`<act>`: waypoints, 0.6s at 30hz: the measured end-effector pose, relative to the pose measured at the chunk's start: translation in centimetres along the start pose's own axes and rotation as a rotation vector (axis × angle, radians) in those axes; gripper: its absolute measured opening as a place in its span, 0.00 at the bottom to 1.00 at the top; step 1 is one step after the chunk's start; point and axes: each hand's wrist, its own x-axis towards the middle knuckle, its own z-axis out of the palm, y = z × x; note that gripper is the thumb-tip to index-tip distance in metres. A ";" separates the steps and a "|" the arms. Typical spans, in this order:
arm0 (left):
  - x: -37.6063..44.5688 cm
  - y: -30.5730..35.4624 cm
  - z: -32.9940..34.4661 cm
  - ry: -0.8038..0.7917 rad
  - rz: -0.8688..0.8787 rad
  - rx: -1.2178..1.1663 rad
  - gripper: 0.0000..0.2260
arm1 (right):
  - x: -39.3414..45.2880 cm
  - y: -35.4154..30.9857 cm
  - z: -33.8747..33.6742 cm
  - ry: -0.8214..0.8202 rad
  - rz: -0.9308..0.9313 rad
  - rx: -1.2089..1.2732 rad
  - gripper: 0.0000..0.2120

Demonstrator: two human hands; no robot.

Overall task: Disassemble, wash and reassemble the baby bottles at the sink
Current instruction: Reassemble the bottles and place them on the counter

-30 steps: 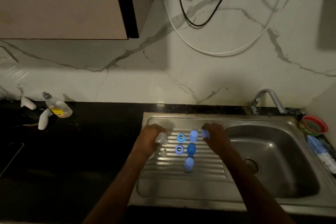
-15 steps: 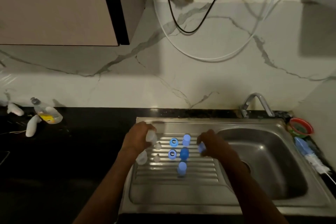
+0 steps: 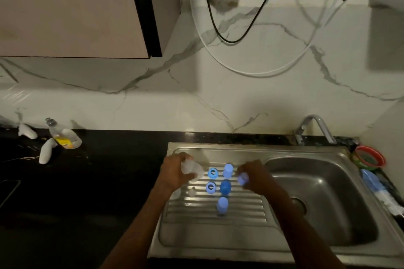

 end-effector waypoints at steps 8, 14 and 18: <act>-1.9 1.4 2.5 0.033 -0.115 -0.461 0.27 | -2.4 -2.5 4.2 0.276 0.133 0.462 0.15; -1.8 2.2 2.3 -0.027 -0.097 -0.580 0.16 | -2.4 -3.4 3.0 0.292 0.014 0.547 0.17; -1.7 2.5 2.2 -0.034 -0.099 -0.565 0.13 | -2.2 -3.4 2.9 0.241 -0.062 0.476 0.18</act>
